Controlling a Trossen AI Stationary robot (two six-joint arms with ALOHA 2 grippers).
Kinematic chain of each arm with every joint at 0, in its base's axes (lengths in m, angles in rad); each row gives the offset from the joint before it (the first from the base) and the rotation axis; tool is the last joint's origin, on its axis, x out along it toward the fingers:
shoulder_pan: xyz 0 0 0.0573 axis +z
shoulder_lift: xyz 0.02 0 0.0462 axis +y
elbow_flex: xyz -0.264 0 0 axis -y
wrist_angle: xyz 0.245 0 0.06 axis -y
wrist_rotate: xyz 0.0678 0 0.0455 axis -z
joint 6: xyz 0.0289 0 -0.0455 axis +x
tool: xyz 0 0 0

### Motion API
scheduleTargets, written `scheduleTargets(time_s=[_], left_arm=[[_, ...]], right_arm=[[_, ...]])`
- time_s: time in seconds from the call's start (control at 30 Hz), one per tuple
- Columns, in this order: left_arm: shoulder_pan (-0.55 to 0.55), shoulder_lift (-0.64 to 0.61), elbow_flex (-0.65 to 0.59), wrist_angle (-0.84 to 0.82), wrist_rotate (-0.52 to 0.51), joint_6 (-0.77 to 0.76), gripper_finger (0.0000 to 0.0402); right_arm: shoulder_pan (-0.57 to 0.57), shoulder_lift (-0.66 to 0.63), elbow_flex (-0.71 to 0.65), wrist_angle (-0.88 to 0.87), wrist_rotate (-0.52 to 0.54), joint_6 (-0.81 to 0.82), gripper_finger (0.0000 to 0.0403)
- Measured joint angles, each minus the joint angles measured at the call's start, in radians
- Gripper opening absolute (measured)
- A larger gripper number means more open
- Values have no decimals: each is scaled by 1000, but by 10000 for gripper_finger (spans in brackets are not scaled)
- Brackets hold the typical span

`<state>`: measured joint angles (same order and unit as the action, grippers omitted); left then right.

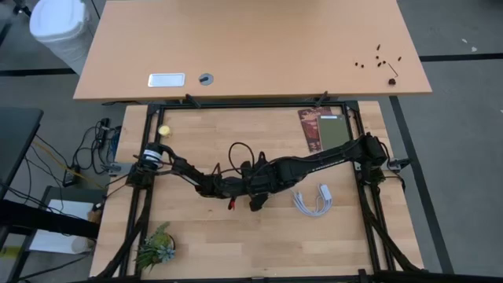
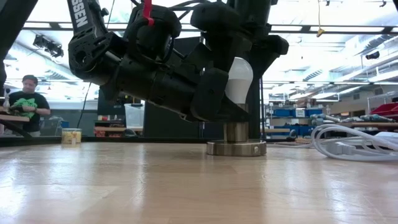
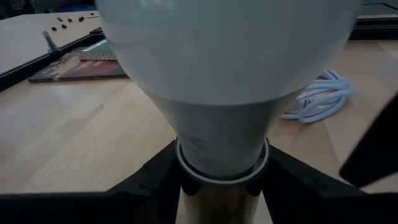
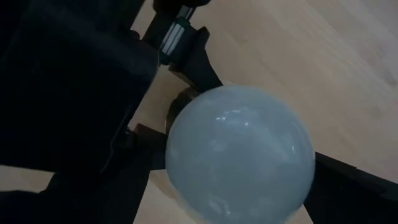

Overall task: Screw lightbulb
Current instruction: Remove the light bulb from the lamp

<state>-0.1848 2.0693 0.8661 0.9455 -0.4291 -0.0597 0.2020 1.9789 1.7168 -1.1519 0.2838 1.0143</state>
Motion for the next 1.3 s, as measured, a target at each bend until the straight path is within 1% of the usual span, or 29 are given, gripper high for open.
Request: scheduleTargets(time_s=[0.13, 0.27, 0.5, 0.6, 0.7, 0.87, 1.03, 1.1, 1.3], left_arm=[[0, 0, 0, -1, 5, -1, 184], [0, 0, 0, -2, 20, 0, 184], [-1, 0, 0, -1, 56, 21, 185], [-4, 0, 0, 1, 61, 34, 185], [-7, 0, 0, 2, 68, 55, 185], [-8, 0, 0, 4, 68, 56, 185], [-12, 0, 0, 6, 68, 61, 185], [-13, 0, -1, 6, 68, 62, 185], [-13, 0, -1, 5, 79, 76, 186]], right_arm=[[-2, -1, 0, -6, 6, 0, 373], [-5, -6, 0, -12, -3, -45, 369], [4, -37, 0, -16, -8, -146, 343], [5, -37, -1, -15, -26, -156, 336], [5, -37, -9, -6, -33, -145, 336], [5, -36, -48, 13, -68, -74, 346], [5, -36, -73, 44, -66, -49, 348], [5, -36, -73, 72, -54, -51, 345], [0, -36, -73, 67, -46, -47, 324]])
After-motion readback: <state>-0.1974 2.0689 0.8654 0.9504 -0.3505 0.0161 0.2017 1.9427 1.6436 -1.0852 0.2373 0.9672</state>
